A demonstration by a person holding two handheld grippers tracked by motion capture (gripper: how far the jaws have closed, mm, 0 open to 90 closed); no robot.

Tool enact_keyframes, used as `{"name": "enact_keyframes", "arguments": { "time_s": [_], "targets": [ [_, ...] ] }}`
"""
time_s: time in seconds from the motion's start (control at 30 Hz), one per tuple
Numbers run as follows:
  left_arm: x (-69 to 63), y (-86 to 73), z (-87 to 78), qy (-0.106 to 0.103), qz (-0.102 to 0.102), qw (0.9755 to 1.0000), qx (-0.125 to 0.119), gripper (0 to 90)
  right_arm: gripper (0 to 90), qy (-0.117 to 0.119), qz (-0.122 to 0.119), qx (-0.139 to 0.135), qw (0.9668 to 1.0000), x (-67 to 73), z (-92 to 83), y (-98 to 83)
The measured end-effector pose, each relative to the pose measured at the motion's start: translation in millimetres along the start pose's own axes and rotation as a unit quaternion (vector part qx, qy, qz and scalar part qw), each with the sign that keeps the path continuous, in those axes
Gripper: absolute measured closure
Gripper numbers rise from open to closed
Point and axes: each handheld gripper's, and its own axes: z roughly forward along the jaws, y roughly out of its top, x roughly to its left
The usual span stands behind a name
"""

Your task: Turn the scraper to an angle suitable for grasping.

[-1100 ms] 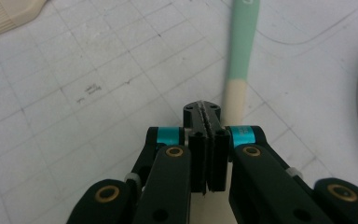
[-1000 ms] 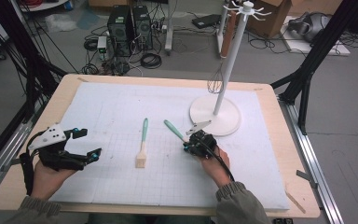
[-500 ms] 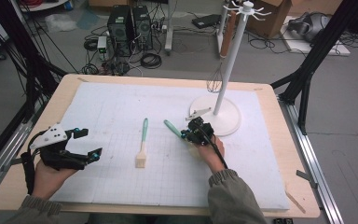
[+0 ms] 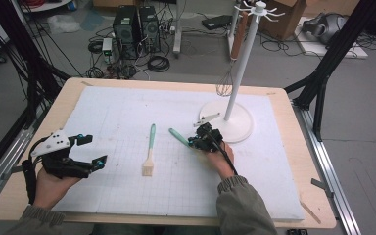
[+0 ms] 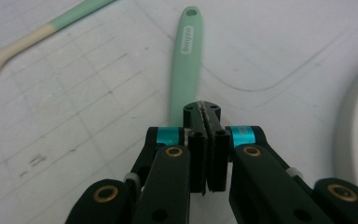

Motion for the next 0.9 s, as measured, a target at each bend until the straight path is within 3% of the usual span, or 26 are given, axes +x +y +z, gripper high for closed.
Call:
{"name": "enact_keyframes", "arguments": {
  "time_s": [0.37,0.5,0.57,0.7,0.77,0.9],
  "targets": [
    [0.0,0.2,-1.0,0.002,0.001,1.0,-0.001,10.5,89.6,0.029,-0.028,0.014,0.9991,11.0,1.1,2.4],
    [0.0,-0.2,-0.4,0.001,0.0,1.0,0.0,10.5,85.0,0.034,-0.015,-0.005,0.9993,11.3,-5.4,3.4],
    [-0.2,0.0,0.2,0.001,0.003,1.0,0.002,10.5,84.9,0.037,-0.022,-0.009,0.999,12.2,-9.3,3.9],
    [-0.9,0.5,-0.3,0.0,0.001,1.0,-0.001,10.5,78.3,0.038,-0.035,0.005,0.9986,14.7,-13.4,2.8],
    [-0.5,0.5,-1.0,0.002,0.003,1.0,0.0,10.5,74.1,0.041,-0.029,0.007,0.9987,15.4,-13.3,1.4],
    [-0.5,0.6,-0.9,0.002,0.003,1.0,0.0,10.5,76.0,0.037,-0.03,0.018,0.9987,16.4,-12.0,-0.4]
  ]
}}
